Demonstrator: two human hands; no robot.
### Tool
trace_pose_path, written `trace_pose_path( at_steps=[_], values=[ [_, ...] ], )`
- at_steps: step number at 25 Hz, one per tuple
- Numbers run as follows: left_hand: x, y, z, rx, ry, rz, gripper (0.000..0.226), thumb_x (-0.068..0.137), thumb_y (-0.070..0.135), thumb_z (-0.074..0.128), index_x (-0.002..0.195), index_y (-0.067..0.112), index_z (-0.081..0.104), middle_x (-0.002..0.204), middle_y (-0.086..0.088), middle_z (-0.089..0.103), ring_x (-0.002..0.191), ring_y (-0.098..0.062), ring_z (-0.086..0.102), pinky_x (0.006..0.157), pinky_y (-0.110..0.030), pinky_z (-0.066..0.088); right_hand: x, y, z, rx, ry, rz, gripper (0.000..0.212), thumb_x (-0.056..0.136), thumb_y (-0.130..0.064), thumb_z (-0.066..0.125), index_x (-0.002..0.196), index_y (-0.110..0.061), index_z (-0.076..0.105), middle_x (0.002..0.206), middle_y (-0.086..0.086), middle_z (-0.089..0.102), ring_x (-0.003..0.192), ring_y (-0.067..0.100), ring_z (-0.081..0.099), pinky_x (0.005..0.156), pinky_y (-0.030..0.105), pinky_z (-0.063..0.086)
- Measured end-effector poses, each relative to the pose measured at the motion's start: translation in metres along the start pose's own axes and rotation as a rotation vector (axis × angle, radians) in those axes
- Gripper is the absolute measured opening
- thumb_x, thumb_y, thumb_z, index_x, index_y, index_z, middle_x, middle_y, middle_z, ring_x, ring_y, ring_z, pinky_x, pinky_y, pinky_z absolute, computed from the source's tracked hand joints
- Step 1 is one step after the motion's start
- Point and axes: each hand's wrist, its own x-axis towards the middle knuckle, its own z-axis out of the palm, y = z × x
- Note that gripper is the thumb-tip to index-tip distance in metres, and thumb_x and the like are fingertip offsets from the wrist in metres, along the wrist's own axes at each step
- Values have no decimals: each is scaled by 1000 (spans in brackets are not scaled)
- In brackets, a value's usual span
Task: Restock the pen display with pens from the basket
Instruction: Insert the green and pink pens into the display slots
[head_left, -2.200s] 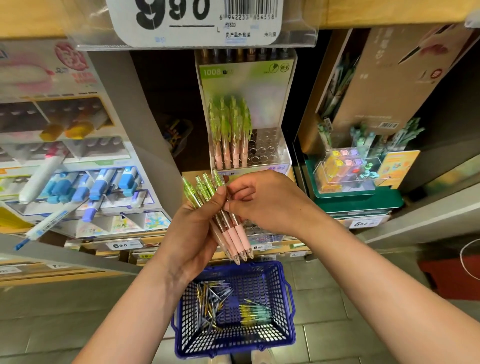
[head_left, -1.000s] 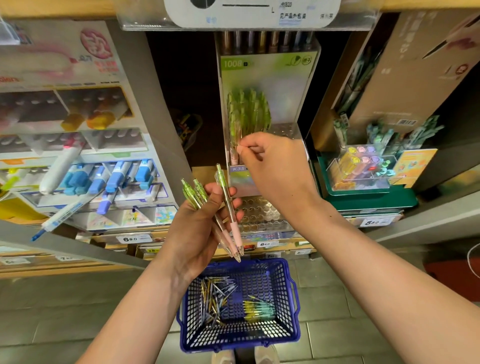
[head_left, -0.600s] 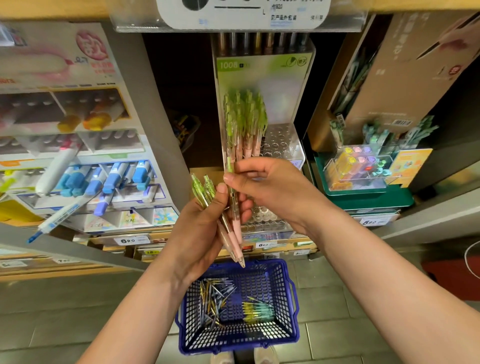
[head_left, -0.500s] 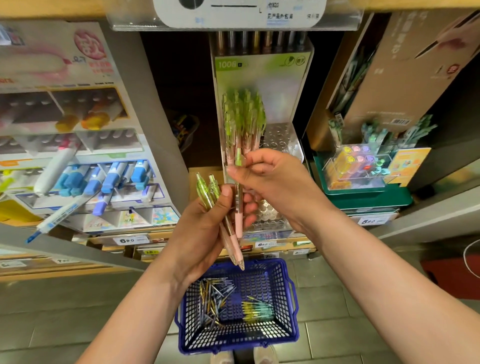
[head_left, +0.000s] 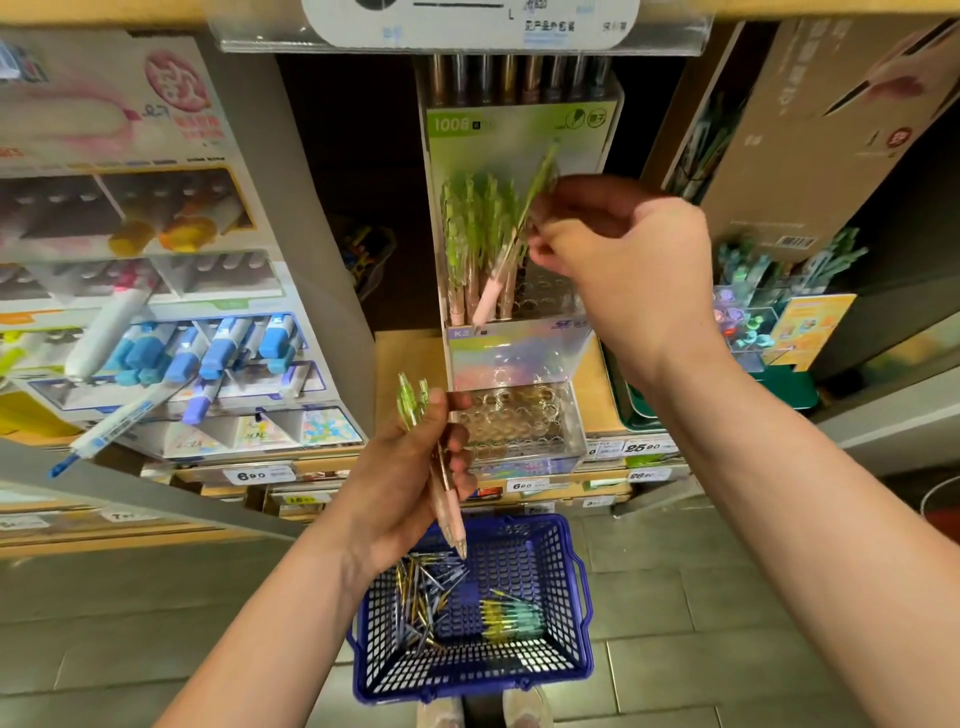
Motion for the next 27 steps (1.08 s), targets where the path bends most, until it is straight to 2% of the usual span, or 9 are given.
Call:
trace_pose_path(
  at_steps=[3, 6, 8, 10, 14, 18, 22, 27],
  values=[
    [-1, 2, -1, -86, 5, -58, 17, 104, 26, 47, 113, 13, 53, 69, -3, 44, 54, -13, 34, 48, -24, 33, 2, -3, 7, -128, 31, -113, 21, 84, -11, 71, 89, -31, 75, 82, -9, 78, 79, 10, 74, 81, 36, 62],
    [-4, 6, -2, -121, -37, -51, 6, 100, 20, 42, 100, 15, 45, 73, -8, 52, 55, -16, 37, 48, -25, 35, -1, 1, 15, -228, 16, -145, 16, 86, -18, 72, 89, -34, 75, 75, -19, 74, 73, -2, 70, 72, 22, 59],
    [-5, 7, -3, -125, -45, -39, 7, 100, 18, 39, 100, 15, 45, 77, -12, 58, 58, -17, 42, 52, -26, 37, -1, 5, 18, -309, 5, -178, 10, 87, -23, 74, 92, -31, 77, 67, -28, 68, 69, -10, 66, 62, 8, 49],
    [-4, 9, -5, -143, -54, -32, 12, 101, 16, 37, 105, 15, 48, 83, -13, 62, 62, -20, 49, 58, -29, 40, -4, 11, 21, -388, -27, -207, 8, 87, -25, 76, 95, -25, 79, 61, -31, 61, 67, -17, 61, 62, 0, 42],
    [-2, 11, -2, -129, -67, 31, 19, 104, 10, 39, 114, 9, 55, 87, -14, 64, 68, -19, 57, 60, -29, 48, -11, 24, 25, -447, -67, -207, 14, 88, -25, 77, 100, -18, 77, 79, -19, 67, 77, -9, 66, 74, 3, 49],
    [-3, 13, 3, -46, -96, 149, 18, 101, 16, 51, 112, 6, 60, 94, -9, 65, 77, -15, 59, 68, -29, 52, -15, 34, 24, -490, -113, -192, 9, 88, -24, 77, 95, -20, 77, 72, -24, 62, 80, -12, 63, 69, 0, 46],
    [-4, 15, 6, -19, -110, 182, 24, 94, 17, 57, 113, 4, 62, 98, -9, 67, 79, -14, 60, 71, -28, 52, -23, 40, 24, -437, -104, -201, 16, 89, -27, 76, 103, -20, 74, 73, -25, 63, 79, -18, 62, 69, 0, 45],
    [-6, 11, 3, 18, -136, 163, 21, 97, 18, 56, 113, 6, 62, 97, -9, 67, 81, -16, 61, 73, -29, 53, -20, 38, 24, -510, -62, -324, 7, 93, -22, 70, 98, -20, 75, 77, -18, 67, 83, -7, 64, 70, 4, 49]
  ],
)
